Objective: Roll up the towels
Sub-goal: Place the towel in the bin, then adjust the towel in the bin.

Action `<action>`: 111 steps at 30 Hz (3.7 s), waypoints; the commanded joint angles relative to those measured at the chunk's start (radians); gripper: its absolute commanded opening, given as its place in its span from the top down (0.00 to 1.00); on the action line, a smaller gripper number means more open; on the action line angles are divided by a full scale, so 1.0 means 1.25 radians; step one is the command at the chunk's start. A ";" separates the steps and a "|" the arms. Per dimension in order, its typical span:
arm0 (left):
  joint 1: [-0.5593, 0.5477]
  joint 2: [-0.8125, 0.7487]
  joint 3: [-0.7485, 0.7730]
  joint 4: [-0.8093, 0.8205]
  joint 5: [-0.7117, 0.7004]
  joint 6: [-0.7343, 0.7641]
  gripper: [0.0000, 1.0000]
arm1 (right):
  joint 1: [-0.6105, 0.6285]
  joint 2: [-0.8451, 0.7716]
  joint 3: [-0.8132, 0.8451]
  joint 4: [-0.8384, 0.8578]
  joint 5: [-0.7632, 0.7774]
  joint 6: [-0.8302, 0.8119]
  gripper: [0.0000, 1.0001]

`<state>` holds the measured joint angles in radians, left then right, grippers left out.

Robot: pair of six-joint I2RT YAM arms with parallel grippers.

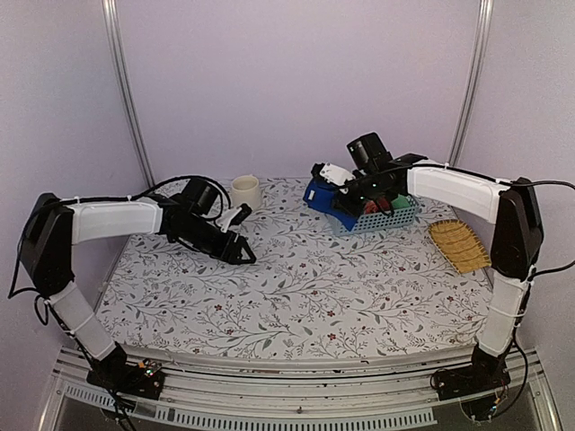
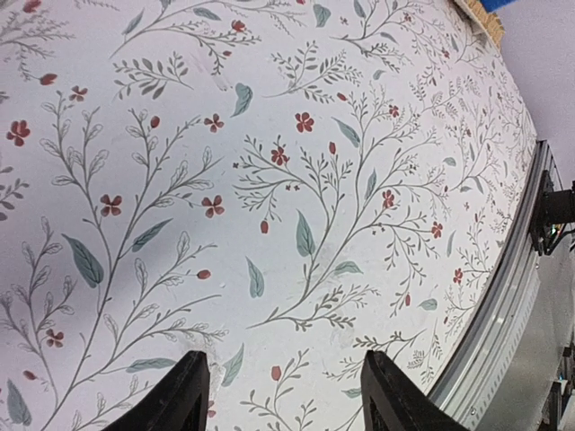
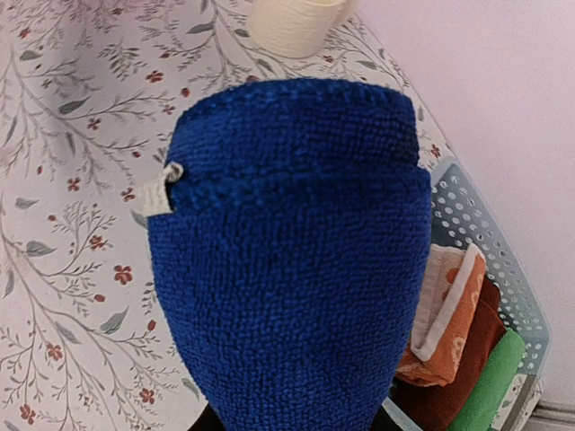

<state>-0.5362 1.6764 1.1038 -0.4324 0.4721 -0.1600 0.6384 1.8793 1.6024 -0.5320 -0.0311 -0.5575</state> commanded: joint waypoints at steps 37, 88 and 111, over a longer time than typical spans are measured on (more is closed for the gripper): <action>0.014 -0.079 -0.088 -0.009 -0.148 0.037 0.41 | -0.095 0.450 0.448 -0.097 0.283 0.369 0.98; 0.014 -0.032 -0.083 -0.012 -0.114 0.035 0.41 | -0.175 0.289 0.374 -0.144 -0.060 0.500 0.33; 0.014 -0.018 -0.082 -0.015 -0.110 0.034 0.41 | -0.219 0.532 0.568 -0.045 -0.180 0.435 0.65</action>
<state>-0.5316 1.6363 1.0012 -0.4538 0.3283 -0.1238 0.3660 2.5069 2.2707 -0.6571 -0.3218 -0.0158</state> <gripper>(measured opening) 0.592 0.339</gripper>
